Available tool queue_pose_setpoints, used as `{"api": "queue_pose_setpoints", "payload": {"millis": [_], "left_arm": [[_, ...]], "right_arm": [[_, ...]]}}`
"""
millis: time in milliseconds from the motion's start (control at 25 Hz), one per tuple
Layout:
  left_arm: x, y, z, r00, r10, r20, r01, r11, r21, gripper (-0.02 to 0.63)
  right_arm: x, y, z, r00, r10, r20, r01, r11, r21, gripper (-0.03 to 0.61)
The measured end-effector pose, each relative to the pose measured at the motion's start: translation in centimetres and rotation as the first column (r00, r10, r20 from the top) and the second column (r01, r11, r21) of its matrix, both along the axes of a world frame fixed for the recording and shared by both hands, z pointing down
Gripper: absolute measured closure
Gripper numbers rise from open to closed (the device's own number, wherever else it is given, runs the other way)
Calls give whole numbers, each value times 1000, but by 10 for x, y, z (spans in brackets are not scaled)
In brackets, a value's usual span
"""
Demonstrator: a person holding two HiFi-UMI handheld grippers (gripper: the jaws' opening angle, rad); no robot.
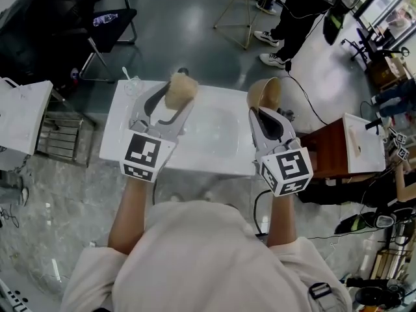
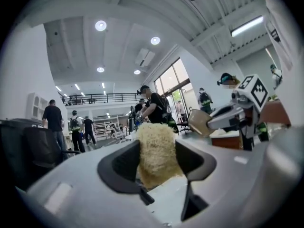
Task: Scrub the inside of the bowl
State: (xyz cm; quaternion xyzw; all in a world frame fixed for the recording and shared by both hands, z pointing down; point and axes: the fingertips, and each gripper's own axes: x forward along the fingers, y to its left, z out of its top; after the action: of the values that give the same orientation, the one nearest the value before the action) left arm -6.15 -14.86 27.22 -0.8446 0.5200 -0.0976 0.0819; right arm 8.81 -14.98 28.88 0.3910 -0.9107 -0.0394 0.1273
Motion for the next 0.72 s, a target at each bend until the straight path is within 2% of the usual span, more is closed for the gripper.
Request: {"api": "queue_pose_setpoints", "payload": {"millis": [120,720], "left_arm": [[2,2,-5,1000,10,-22,-10,1000,2,382],[5,-1,6,1000,3,-8,-3,1000,-17,382]], "right_arm": [[5,-1,1,1000,11,-8,-11,1000,4,560],[10,-7,9,999,15,-38,-16,1000,-14,560]]}}
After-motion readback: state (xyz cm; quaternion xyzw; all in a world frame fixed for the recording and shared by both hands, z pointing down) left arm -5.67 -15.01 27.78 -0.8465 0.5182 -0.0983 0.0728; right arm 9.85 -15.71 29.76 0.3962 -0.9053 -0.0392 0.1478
